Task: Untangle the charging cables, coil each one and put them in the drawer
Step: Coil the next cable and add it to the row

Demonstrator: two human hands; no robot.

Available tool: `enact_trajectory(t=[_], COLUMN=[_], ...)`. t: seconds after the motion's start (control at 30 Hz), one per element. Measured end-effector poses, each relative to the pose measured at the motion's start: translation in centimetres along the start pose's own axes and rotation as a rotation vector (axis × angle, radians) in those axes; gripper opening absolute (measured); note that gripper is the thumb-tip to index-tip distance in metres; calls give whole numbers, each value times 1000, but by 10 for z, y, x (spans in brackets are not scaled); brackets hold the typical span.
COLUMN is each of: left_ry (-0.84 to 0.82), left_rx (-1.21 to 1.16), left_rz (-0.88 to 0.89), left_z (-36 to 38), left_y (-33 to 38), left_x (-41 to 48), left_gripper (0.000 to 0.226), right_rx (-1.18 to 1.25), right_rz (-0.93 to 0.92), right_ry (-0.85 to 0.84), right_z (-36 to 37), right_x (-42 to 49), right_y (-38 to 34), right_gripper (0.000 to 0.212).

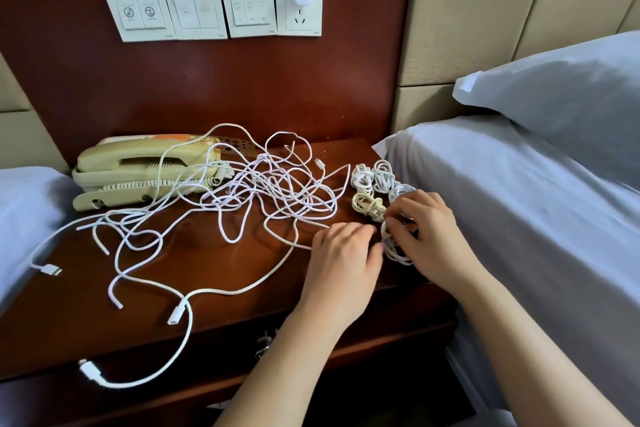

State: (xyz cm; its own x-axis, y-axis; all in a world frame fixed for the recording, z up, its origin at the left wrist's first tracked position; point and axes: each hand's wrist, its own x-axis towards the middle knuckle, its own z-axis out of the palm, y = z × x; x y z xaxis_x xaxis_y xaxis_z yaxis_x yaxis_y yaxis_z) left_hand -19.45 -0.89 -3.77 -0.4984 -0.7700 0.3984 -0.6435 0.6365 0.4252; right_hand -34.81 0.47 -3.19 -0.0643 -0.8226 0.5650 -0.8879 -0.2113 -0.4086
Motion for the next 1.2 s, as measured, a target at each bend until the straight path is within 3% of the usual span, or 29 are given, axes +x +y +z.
enact_trajectory(t=[0.1,0.23,0.5,0.63,0.87,1.07,1.2], left_ry=[48,58,-37,-60,26,242,344], left_rx=[28,101,338,356,239,101,-157], left_rz=[-9,-69,-284,-349,-321,-370,-459], left_z=[-18,-46,-102,-119,-120,-126,-128], left_y=[-14,-35,-90,-115,-129,-141,-140], left_x=[-2,-15,-76,-99,-105,-94,-84], left_gripper=[33,31,49,51,30,18,21], right_rx=[-26,12,152,64,74,164,210], right_rz=[-62,-197,-282,-345,-418,-361,-361], right_ry=[25,27,-327,-463,-319,-33,9], right_z=[2,12,57,79,114,112,108], right_x=[3,5,1,1,9,19,22], right_y=[-14,-46,-116,-133,-153,-164,-166], right_gripper=[13,8,12,24,1,4,6])
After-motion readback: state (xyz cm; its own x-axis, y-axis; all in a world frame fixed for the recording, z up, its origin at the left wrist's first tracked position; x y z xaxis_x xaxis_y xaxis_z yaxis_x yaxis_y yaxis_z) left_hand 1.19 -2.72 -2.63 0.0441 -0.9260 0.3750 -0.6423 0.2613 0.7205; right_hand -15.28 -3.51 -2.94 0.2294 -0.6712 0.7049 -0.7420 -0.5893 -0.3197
